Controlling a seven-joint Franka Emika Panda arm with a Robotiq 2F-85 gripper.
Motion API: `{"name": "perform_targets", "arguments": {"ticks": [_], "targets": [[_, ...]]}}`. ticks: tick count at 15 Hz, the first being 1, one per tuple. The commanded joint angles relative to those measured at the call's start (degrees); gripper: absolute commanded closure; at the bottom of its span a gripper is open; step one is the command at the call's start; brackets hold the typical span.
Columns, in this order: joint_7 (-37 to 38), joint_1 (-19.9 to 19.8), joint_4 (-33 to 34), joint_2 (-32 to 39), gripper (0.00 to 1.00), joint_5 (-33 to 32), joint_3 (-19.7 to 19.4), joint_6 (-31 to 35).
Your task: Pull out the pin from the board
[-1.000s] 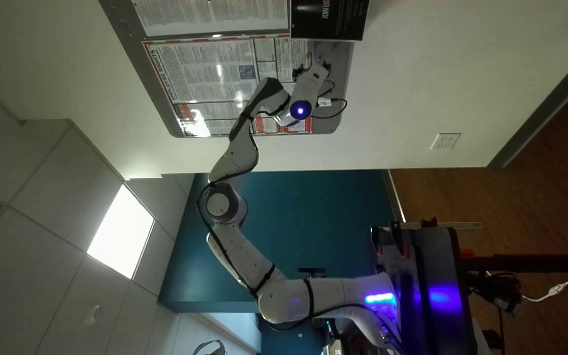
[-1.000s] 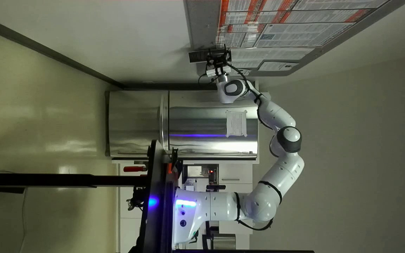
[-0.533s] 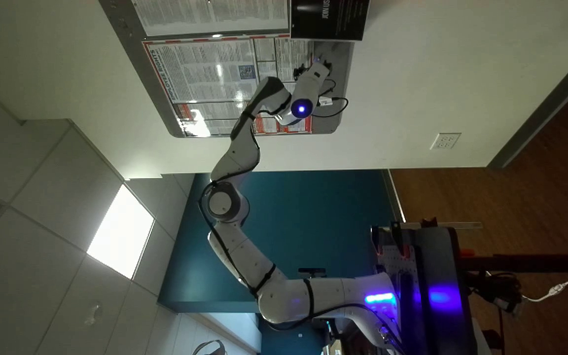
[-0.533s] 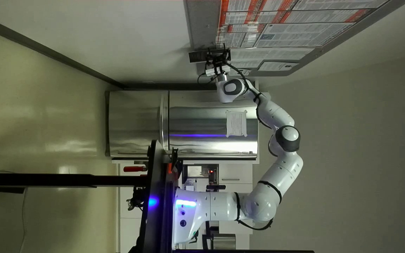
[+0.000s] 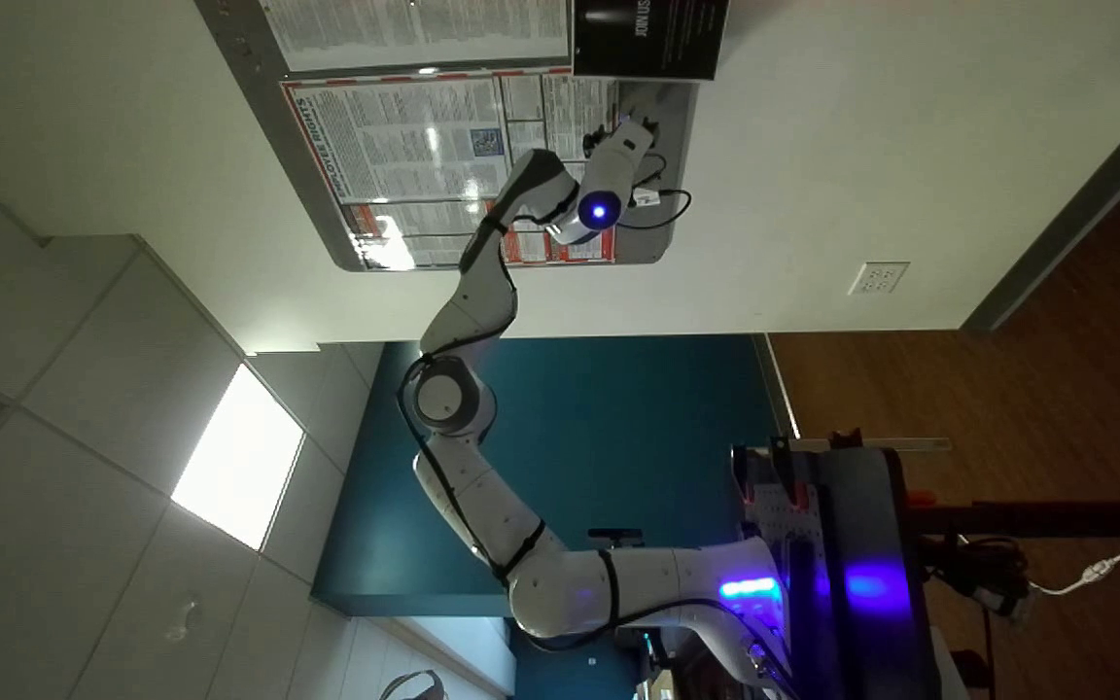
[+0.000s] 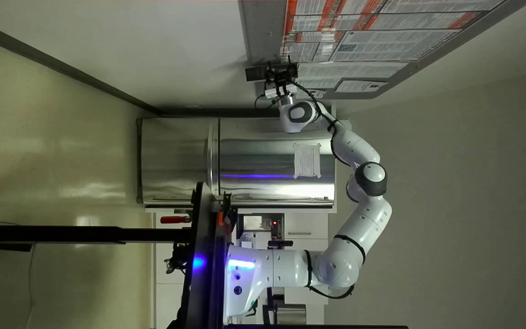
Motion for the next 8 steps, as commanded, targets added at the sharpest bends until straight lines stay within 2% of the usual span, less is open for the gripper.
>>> {"name": "perform_targets", "arguments": {"ticks": [1, 8], "targets": [[2.66, 0.47, 3.32, -0.22, 0.00, -0.52, -0.03, 1.22], [2.81, 0.38, 5.77, 1.10, 0.00, -0.71, 0.11, 1.53]]}}
